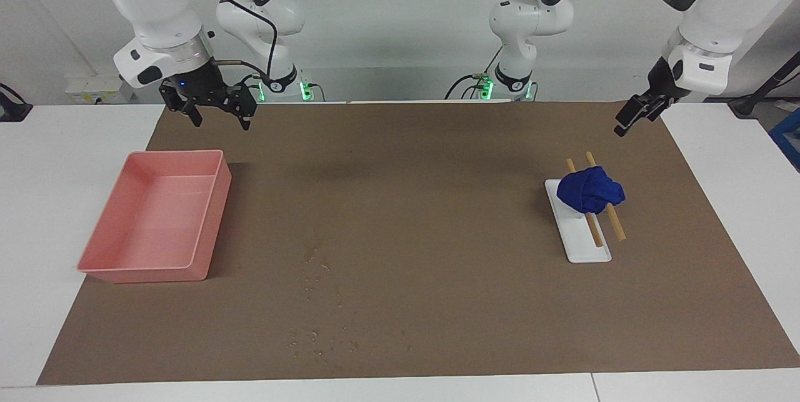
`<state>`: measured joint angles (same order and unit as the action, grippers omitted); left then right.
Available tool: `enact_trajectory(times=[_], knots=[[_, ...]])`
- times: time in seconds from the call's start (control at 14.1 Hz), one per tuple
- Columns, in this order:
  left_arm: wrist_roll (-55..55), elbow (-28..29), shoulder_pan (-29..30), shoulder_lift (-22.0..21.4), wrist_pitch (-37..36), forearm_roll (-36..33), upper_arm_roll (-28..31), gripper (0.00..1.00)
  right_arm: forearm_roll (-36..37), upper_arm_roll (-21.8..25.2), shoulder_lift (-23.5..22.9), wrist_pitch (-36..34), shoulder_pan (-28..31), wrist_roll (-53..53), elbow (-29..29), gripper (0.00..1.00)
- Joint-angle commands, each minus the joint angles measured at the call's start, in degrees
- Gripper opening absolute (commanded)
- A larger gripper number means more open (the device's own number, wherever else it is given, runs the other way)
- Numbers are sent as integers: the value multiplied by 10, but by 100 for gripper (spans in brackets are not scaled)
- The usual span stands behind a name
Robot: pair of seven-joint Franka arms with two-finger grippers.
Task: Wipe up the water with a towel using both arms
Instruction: 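Move the left gripper toward the blue cloth on the white tray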
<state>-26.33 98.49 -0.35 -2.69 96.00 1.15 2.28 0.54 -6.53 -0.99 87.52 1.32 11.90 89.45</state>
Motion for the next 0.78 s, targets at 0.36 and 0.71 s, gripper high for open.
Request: enact_trajectory(times=[0.36, 0.71], knots=[[-366, 141, -4, -11, 190, -5, -3, 100, -13, -6, 6, -8, 11, -11, 6, 100], [-566, 191, -4, -1, 265, -6, -6, 100, -13, -6, 6, -7, 11, -11, 6, 100]])
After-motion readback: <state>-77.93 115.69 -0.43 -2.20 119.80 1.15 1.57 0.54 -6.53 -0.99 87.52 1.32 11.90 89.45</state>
